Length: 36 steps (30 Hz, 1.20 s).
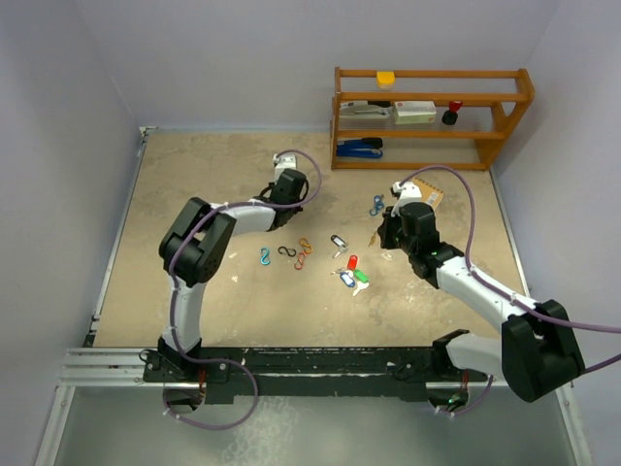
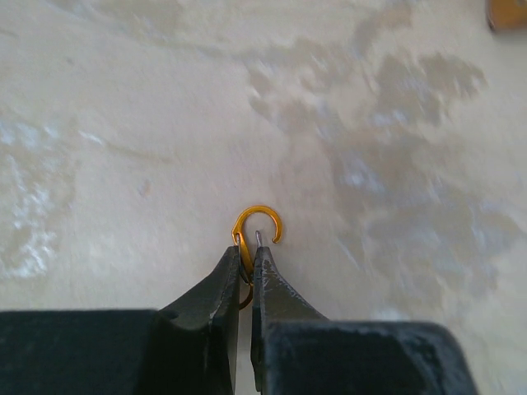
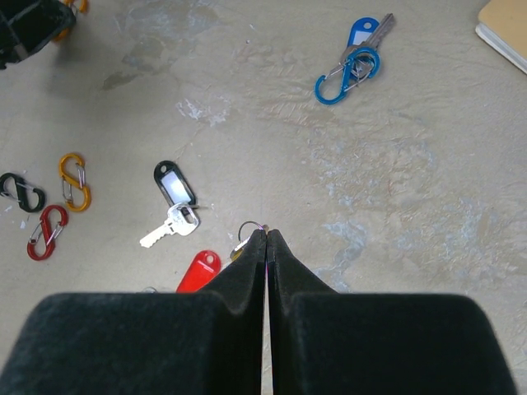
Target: Put the keys on the keyring
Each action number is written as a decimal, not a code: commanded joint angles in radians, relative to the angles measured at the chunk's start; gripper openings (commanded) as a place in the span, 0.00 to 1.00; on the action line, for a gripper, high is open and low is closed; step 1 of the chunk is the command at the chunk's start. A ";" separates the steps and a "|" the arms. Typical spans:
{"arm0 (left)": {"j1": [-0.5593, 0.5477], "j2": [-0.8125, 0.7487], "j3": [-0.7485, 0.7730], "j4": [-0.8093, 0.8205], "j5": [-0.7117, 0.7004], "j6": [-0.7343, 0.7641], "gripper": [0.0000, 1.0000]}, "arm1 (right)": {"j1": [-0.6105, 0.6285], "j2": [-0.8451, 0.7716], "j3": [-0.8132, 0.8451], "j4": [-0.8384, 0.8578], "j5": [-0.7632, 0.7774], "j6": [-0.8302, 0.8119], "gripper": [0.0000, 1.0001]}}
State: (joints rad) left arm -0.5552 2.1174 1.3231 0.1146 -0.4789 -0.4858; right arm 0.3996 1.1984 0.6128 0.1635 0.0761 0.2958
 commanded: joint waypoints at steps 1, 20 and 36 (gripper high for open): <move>-0.028 -0.141 -0.074 0.002 0.238 0.014 0.00 | 0.013 0.016 0.020 0.038 -0.010 -0.020 0.00; -0.231 -0.323 -0.151 -0.014 0.470 0.011 0.00 | 0.087 0.070 0.047 0.053 0.039 -0.039 0.00; -0.288 -0.293 -0.085 -0.049 0.469 -0.043 0.00 | 0.136 0.047 0.044 0.068 0.108 -0.059 0.00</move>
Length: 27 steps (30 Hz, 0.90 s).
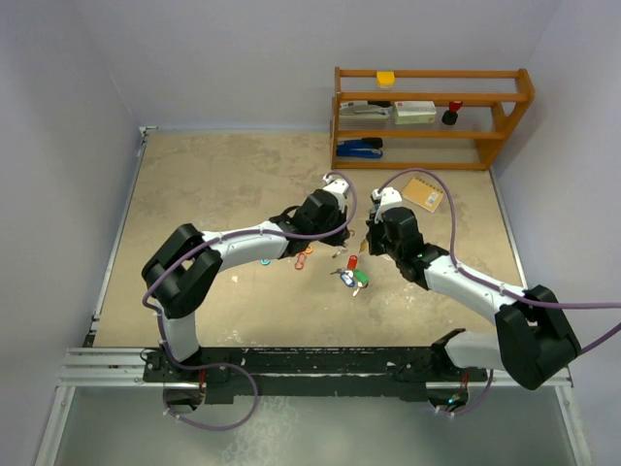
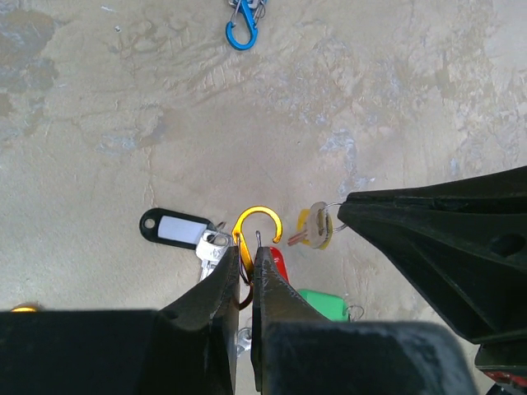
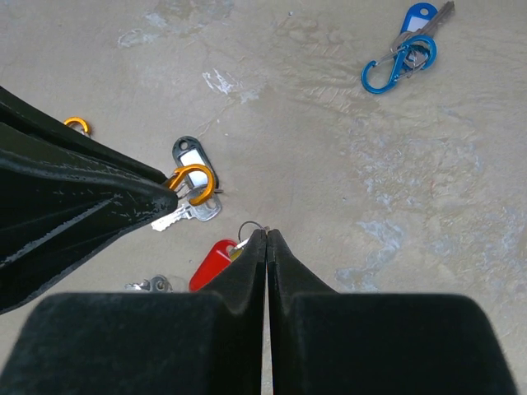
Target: Put the keys on the keyring
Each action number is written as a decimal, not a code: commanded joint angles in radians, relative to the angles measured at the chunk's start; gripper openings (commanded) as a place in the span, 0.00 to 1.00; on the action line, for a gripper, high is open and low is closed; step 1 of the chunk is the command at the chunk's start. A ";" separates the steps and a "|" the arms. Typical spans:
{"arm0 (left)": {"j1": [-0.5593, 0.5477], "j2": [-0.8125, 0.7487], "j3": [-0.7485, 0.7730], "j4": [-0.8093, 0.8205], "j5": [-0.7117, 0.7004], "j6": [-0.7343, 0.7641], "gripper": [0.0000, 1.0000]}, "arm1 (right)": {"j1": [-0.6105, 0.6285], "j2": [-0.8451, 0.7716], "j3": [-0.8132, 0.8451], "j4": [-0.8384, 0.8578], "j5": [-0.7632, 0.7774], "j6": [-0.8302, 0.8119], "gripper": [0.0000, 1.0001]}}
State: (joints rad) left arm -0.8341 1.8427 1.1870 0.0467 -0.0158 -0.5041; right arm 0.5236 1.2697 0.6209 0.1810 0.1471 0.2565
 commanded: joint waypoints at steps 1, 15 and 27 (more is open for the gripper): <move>-0.011 -0.014 0.053 0.018 0.007 -0.027 0.00 | 0.015 -0.026 0.037 0.051 0.038 -0.022 0.00; -0.020 0.011 0.083 0.013 0.022 -0.039 0.00 | 0.040 -0.055 0.026 0.086 0.048 -0.035 0.00; -0.019 0.020 0.098 0.009 0.031 -0.040 0.00 | 0.050 -0.047 0.030 0.097 0.045 -0.043 0.00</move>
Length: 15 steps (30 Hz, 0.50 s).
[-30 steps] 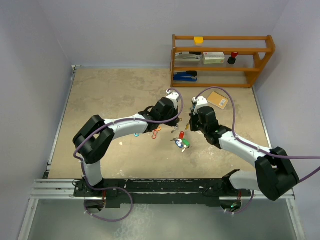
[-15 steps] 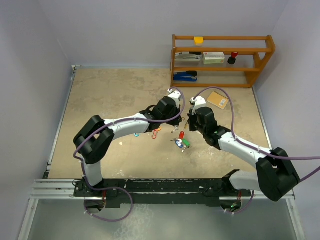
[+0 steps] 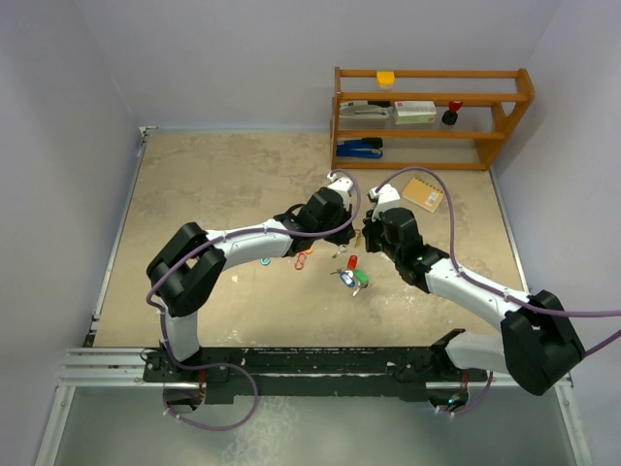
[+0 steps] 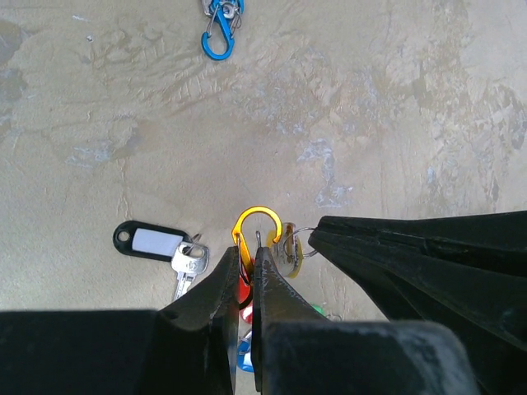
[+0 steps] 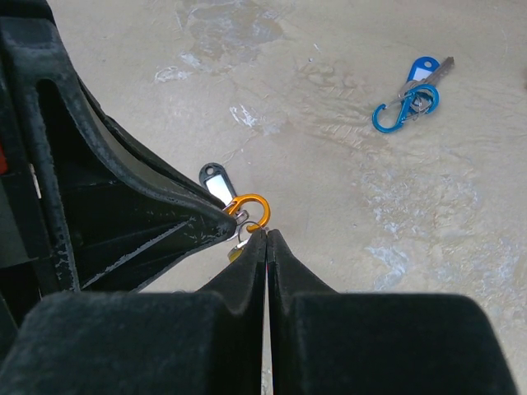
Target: Put the keys on the keyring
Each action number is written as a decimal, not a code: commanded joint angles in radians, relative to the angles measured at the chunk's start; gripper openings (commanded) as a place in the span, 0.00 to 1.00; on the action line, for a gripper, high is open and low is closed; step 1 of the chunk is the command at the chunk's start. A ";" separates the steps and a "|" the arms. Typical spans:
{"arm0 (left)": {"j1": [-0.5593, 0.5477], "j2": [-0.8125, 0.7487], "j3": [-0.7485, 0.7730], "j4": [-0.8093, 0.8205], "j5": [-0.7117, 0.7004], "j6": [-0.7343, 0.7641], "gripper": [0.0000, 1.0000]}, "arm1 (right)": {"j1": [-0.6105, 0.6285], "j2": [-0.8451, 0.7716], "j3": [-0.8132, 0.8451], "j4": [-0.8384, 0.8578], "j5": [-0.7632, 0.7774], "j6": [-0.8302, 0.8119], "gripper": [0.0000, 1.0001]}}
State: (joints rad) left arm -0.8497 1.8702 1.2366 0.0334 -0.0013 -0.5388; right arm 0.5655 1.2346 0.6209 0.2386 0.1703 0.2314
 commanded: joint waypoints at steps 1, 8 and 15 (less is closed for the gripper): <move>-0.004 -0.010 0.049 0.022 0.014 -0.005 0.00 | 0.008 -0.010 0.032 0.039 0.023 -0.017 0.00; -0.005 -0.022 0.049 0.016 0.013 -0.004 0.00 | 0.010 0.001 0.033 0.041 0.022 -0.021 0.00; -0.005 -0.040 0.047 0.006 0.015 -0.001 0.00 | 0.011 0.007 0.030 0.041 0.032 -0.026 0.00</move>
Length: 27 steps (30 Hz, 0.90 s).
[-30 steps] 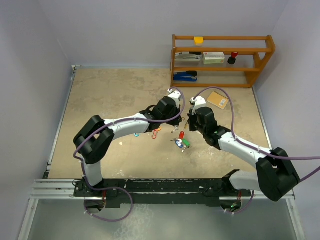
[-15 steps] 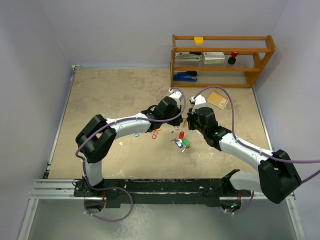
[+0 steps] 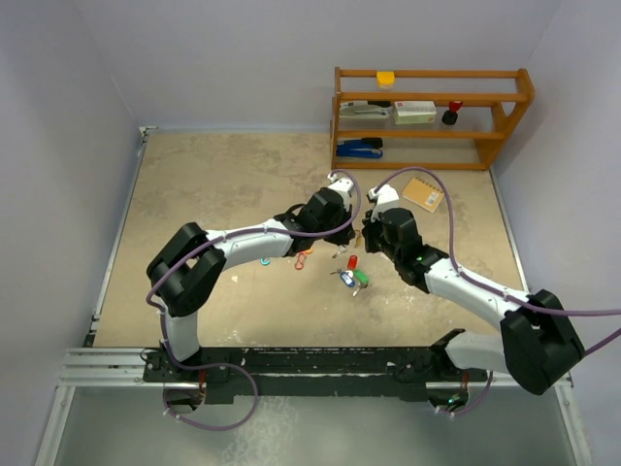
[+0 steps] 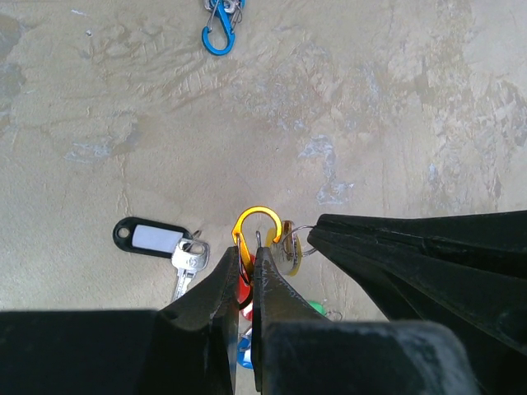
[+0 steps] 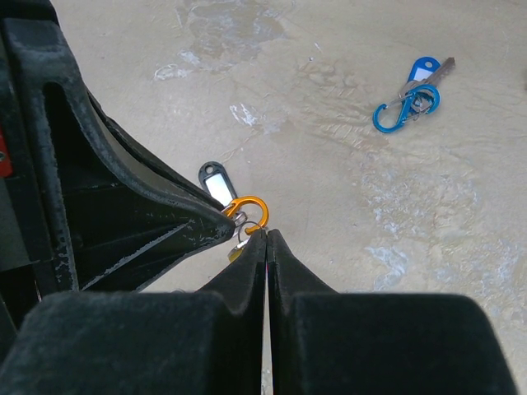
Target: Put the keys on the keyring
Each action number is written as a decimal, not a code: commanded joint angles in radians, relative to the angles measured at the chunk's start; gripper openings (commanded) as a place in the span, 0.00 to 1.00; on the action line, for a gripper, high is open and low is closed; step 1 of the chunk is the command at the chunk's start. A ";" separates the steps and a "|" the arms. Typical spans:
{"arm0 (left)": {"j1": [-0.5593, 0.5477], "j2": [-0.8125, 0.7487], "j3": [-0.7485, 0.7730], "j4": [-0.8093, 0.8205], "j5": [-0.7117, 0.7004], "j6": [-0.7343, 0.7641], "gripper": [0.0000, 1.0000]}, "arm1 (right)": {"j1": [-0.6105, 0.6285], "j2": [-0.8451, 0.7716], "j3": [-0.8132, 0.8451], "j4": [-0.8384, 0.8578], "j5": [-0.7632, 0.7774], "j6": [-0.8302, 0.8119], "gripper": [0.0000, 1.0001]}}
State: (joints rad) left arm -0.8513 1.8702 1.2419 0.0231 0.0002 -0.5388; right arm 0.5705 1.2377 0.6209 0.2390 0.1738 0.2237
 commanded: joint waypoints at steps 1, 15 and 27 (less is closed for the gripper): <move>-0.003 -0.043 0.039 0.017 0.014 -0.001 0.00 | 0.006 0.006 0.030 0.040 0.029 -0.017 0.00; -0.003 -0.058 0.049 0.012 0.024 -0.003 0.00 | 0.012 0.021 0.024 0.059 0.037 -0.023 0.00; -0.003 -0.068 0.058 0.003 0.024 -0.005 0.00 | 0.022 0.033 0.022 0.069 0.051 -0.032 0.00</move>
State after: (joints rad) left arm -0.8513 1.8652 1.2545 0.0097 0.0132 -0.5388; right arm 0.5838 1.2659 0.6209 0.2604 0.1944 0.2081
